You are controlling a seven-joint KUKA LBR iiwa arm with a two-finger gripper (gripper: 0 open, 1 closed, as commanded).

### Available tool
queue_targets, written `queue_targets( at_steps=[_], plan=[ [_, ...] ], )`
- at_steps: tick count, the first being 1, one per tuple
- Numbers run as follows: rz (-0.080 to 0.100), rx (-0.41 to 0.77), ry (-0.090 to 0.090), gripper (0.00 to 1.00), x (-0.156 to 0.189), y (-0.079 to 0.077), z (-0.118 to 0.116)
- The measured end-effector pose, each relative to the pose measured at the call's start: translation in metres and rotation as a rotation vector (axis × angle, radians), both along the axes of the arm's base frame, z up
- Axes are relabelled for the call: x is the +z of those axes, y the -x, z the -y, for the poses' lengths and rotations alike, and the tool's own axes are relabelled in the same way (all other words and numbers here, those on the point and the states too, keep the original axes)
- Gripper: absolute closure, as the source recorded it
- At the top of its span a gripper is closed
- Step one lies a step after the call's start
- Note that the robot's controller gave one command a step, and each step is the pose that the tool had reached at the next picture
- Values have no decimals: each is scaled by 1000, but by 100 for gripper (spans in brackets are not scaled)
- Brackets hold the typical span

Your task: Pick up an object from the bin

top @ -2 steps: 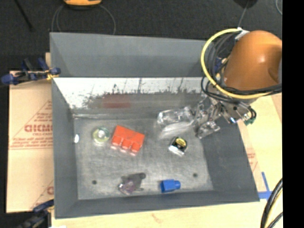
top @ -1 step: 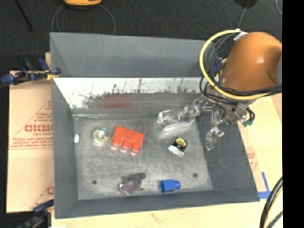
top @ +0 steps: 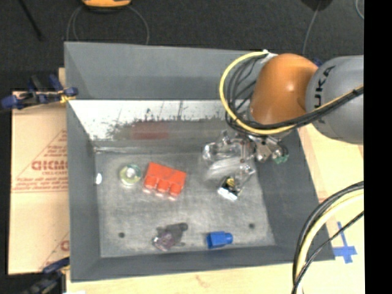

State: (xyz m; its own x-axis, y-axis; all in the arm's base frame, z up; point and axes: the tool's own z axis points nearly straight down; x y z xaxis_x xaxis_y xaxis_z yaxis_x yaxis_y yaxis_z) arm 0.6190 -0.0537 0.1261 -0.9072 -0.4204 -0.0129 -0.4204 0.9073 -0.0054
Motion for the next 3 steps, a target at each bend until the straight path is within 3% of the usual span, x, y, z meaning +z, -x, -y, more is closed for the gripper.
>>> queue_targets(
  at_steps=[1, 3],
  plan=[
    [4, 47, 0, 0, -37, -10, 43],
    [2, 146, 8, 0, -35, 8, 20]
  ],
)
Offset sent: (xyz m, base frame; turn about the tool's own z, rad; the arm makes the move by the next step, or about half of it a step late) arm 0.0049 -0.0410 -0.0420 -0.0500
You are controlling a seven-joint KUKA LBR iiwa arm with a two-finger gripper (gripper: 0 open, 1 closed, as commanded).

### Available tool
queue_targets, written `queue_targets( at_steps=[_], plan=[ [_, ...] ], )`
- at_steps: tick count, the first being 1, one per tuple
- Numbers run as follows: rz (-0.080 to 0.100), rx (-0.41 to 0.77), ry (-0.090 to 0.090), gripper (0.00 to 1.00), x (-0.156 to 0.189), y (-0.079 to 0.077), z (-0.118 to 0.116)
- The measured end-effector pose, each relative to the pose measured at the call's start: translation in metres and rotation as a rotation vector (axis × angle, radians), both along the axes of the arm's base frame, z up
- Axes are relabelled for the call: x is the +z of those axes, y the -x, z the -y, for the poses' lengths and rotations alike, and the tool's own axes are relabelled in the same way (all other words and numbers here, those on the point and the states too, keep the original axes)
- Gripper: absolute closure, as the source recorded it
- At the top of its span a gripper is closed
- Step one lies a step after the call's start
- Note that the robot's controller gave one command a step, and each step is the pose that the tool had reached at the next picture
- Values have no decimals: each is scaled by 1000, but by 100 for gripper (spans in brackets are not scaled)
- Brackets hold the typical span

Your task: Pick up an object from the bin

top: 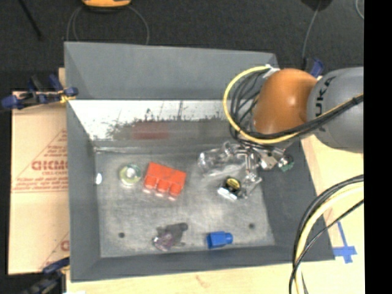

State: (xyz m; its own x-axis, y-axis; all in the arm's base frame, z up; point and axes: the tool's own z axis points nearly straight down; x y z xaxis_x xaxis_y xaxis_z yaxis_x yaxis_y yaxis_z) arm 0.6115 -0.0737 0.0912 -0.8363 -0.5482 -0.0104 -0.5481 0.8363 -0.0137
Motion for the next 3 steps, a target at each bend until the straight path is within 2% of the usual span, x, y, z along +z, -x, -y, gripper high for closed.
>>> queue_targets(
  at_steps=[1, 2, 3],
  plan=[
    [5, 125, 1, 0, 0, 10, -9],
    [2, 273, 3, 0, -2, 0, -5],
    [4, 363, 11, 0, -6, -7, -8]
  ],
)
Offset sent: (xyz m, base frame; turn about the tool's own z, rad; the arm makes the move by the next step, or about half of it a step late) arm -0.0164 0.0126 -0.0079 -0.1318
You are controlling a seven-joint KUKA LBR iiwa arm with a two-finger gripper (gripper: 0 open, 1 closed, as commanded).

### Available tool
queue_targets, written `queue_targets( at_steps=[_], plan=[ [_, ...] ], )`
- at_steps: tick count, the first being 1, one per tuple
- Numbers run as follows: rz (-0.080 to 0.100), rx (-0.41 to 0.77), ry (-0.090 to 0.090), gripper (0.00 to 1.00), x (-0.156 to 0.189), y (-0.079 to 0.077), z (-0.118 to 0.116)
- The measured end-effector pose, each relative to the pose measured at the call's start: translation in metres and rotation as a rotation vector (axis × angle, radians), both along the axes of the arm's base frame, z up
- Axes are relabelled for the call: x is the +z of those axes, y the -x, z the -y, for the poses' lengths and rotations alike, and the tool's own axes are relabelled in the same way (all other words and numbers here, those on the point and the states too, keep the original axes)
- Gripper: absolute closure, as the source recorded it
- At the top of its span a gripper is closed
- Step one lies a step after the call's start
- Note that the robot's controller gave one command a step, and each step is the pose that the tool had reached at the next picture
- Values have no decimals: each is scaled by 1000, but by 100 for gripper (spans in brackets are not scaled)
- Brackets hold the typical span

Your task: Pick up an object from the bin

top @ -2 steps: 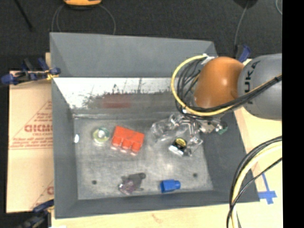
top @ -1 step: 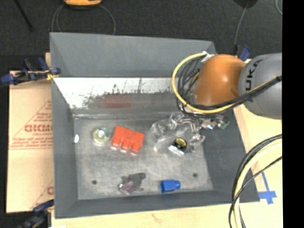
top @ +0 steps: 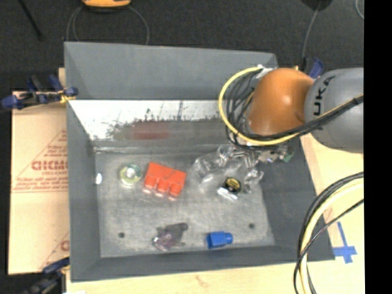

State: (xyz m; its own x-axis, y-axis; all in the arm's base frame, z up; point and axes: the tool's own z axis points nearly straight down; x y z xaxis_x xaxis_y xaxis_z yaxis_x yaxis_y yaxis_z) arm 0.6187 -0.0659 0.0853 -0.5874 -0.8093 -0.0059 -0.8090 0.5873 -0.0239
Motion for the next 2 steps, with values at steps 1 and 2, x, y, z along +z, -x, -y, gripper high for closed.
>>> queue_targets(
  at_steps=[1, 2],
  plan=[
    [20, 1, -17, 100, 1, -4, -10],
    [-4, 0, 1, 0, -2, 1, 0]
  ],
)
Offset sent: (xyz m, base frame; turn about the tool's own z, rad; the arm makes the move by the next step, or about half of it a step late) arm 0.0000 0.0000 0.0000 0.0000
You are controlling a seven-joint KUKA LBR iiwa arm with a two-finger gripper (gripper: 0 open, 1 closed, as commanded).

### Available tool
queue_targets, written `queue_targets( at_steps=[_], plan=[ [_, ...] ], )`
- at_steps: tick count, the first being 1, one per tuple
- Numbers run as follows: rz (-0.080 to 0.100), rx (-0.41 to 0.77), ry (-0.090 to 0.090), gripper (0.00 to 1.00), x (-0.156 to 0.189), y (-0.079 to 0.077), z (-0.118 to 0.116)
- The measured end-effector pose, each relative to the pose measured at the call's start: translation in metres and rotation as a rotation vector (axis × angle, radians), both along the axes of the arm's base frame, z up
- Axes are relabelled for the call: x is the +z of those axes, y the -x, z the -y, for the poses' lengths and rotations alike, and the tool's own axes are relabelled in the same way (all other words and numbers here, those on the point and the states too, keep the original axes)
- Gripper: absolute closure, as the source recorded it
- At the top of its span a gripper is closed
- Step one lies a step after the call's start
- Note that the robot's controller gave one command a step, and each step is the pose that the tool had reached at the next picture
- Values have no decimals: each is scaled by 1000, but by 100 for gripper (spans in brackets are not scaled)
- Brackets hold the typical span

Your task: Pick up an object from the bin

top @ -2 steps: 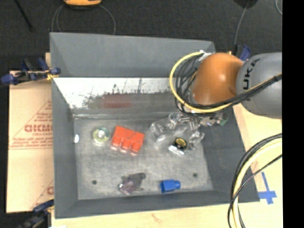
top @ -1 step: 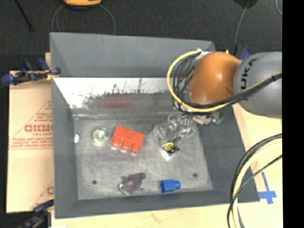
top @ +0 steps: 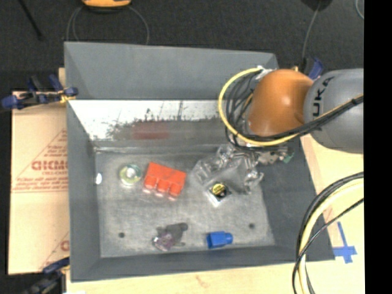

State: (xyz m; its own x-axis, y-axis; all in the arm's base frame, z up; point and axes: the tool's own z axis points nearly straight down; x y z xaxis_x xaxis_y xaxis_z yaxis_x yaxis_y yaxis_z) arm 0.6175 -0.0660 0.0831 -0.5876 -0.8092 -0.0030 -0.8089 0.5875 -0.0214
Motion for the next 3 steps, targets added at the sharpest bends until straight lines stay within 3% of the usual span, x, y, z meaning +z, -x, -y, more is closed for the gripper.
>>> queue_targets(
  at_steps=[1, 2, 3],
  plan=[
    [-16, 106, -9, 0, 8, 51, -34],
    [-11, 105, -12, 100, 9, 49, -35],
    [-16, 106, -10, 0, 7, 51, -34]
  ],
)
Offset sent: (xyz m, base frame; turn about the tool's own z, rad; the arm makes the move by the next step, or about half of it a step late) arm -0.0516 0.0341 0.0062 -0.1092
